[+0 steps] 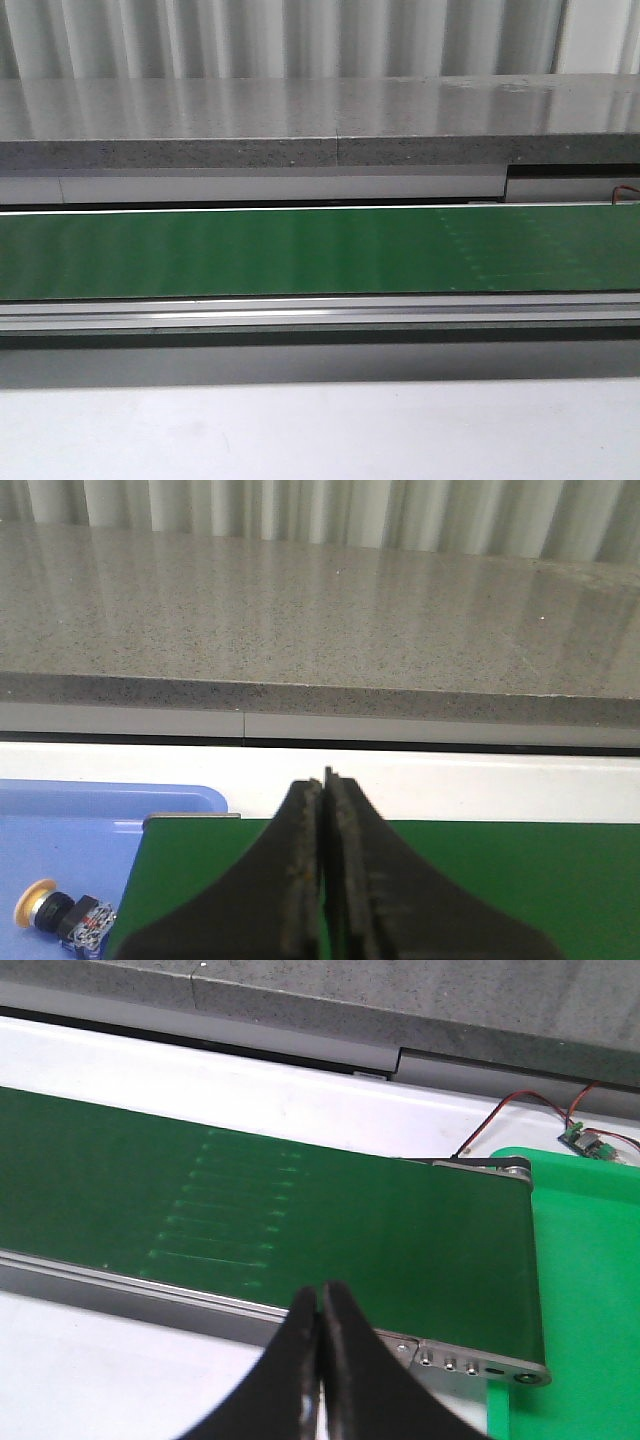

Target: Move button from right to left

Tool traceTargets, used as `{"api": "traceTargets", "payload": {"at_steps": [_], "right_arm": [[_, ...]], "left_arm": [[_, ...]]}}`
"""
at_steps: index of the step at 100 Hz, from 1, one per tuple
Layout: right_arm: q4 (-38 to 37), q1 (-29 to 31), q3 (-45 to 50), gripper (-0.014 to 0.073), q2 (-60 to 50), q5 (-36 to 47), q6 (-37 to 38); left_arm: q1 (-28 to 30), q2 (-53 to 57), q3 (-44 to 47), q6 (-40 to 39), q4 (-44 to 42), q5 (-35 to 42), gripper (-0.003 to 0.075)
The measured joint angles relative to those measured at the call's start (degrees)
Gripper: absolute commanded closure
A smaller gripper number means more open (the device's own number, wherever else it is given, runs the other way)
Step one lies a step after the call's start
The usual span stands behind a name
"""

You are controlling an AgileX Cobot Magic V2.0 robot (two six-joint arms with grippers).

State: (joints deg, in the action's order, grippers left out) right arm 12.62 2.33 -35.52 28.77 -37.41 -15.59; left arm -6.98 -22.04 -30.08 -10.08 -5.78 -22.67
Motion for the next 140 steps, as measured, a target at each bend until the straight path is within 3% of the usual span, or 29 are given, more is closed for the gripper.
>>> {"api": "traceTargets", "payload": {"at_steps": [51,62,96,122,140], "right_arm": [[0.00,0.00,0.00,0.0661,0.00,0.00,0.00],[0.00,0.00,0.00,0.0661,0.00,0.00,0.00],[0.00,0.00,0.00,0.0661,0.00,0.00,0.00],[0.00,0.00,0.00,0.0661,0.00,0.00,0.00],[0.00,0.00,0.00,0.0661,0.00,0.00,0.00]], "left_arm": [[-0.03,0.32,0.28,0.00,0.00,-0.15,0.0740],[-0.03,0.32,1.58,0.00,-0.26,2.98,0.0740],[-0.03,6.59,18.00,0.00,-0.47,15.87,0.0740],[-0.03,20.69,29.78,-0.10,-0.52,17.40,0.0740],[0.20,22.29,29.95,-0.10,-0.99,17.41,0.0740]]}}
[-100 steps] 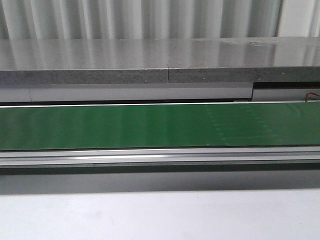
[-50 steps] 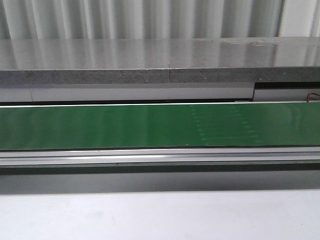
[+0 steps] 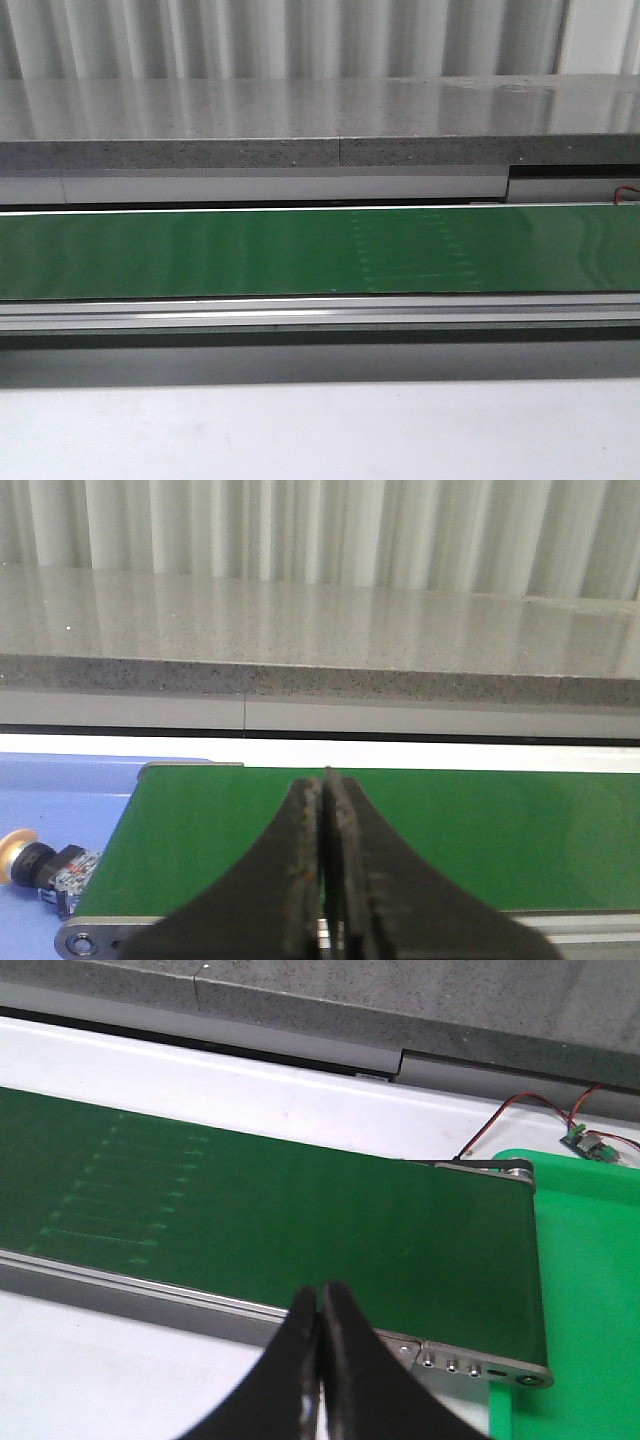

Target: Move button from right to left

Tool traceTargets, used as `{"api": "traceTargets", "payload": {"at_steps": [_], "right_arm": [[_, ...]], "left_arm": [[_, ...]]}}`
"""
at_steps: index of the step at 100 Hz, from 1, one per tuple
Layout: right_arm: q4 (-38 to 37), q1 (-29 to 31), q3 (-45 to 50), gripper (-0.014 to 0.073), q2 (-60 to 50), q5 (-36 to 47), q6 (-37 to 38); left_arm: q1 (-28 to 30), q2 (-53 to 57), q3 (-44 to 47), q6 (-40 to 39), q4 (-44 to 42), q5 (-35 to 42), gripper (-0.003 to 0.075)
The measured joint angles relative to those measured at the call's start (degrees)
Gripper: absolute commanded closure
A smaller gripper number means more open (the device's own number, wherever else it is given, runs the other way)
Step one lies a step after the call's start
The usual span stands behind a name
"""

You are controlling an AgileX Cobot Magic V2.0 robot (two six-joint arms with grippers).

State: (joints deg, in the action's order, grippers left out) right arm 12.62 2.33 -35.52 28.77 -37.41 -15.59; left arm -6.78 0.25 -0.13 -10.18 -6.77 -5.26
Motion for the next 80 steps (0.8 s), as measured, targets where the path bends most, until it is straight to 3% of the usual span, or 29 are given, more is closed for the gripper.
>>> {"api": "traceTargets", "payload": {"at_steps": [80], "right_arm": [[0.00,0.00,0.00,0.0661,0.00,0.00,0.00]], "left_arm": [[0.00,0.00,0.00,0.00,-0.46,0.00,0.0740]]}}
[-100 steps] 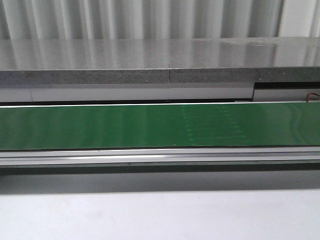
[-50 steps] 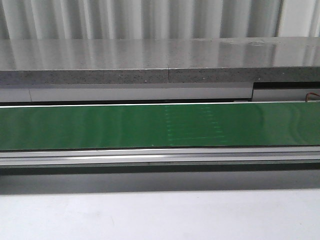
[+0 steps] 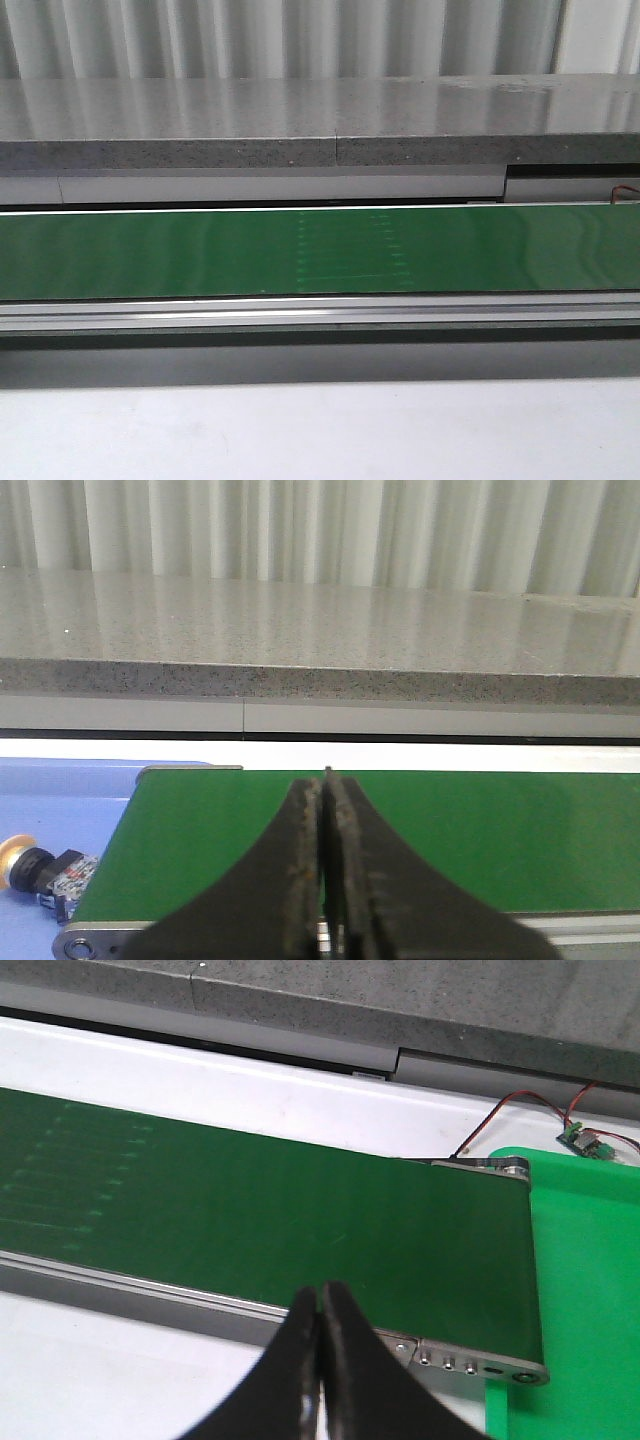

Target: Move button from right to left

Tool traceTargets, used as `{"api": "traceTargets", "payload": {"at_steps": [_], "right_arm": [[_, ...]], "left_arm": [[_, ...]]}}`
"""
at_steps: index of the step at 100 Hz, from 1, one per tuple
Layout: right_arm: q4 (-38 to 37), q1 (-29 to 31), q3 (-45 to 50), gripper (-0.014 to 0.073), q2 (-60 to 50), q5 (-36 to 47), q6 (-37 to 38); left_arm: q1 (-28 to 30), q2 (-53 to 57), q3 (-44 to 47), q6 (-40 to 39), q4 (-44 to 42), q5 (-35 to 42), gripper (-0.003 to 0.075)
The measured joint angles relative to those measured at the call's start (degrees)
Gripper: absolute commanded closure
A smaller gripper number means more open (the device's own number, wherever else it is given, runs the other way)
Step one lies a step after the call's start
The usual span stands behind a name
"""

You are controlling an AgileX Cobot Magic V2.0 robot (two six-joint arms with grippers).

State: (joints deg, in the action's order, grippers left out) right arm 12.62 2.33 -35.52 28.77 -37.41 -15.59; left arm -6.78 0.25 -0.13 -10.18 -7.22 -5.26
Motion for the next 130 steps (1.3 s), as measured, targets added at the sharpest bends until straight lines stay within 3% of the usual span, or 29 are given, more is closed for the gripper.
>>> {"api": "traceTargets", "payload": {"at_steps": [27,56,93,130], "right_arm": [[-10.46,0.00,0.24,0.0661,-0.81,1.74,-1.72],[-11.23,0.00,7.09,0.0661,-8.19,9.47,-1.71],[-15.98,-3.86,23.98,0.0661,-23.87,20.78,13.94],[-13.06,-4.00,36.81,0.0661,-29.34,30.55,15.59]], "left_arm": [[0.00,0.00,0.00,0.00,0.00,0.00,0.0740],[0.00,0.00,0.00,0.00,0.00,0.00,0.0740],[0.00,0.00,0.00,0.00,0.00,0.00,0.0740],[0.00,0.00,0.00,0.00,0.00,0.00,0.0740]]}}
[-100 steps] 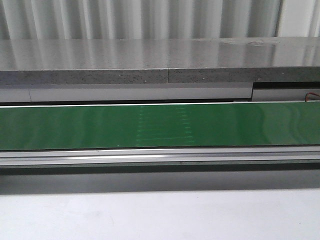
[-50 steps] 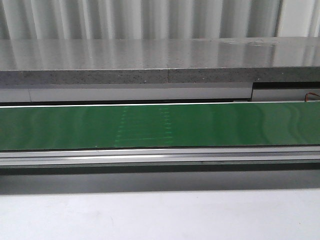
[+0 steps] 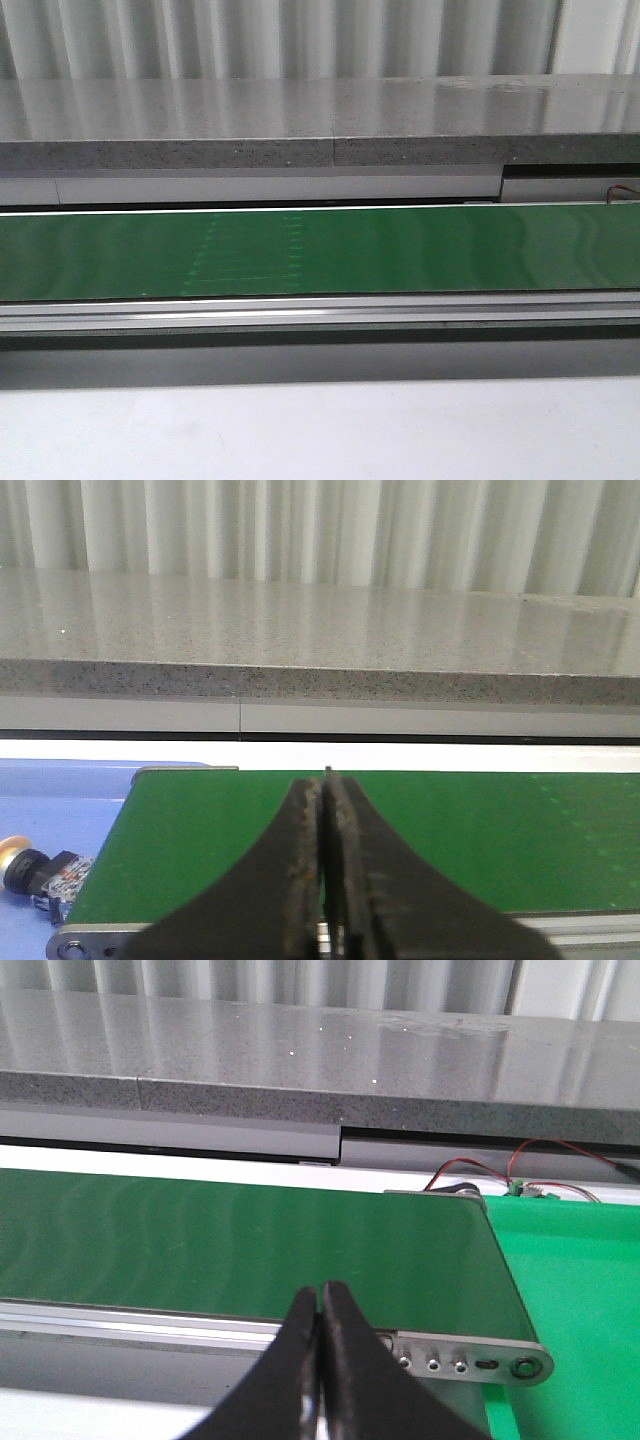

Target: Move button from right to left

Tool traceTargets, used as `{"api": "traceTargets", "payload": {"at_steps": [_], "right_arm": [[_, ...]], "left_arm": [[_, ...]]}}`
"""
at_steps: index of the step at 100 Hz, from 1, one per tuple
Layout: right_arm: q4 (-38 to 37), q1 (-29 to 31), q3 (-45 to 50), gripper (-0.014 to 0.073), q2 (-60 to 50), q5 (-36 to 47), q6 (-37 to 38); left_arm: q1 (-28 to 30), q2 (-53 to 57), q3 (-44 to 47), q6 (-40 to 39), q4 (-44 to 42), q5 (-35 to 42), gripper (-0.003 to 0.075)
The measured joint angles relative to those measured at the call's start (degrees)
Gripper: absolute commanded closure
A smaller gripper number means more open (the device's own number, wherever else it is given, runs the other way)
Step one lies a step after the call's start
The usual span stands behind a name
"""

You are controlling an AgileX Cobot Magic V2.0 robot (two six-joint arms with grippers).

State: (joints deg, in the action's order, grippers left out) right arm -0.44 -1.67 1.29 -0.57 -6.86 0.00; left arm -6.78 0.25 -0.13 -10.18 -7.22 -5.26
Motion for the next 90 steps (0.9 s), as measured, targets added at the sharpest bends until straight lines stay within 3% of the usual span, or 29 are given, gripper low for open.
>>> {"api": "traceTargets", "payload": {"at_steps": [90], "right_arm": [[0.44,0.00,0.21,0.0661,0.00,2.76,0.00]], "left_arm": [[0.00,0.00,0.00,0.00,0.00,0.00,0.0740]]}}
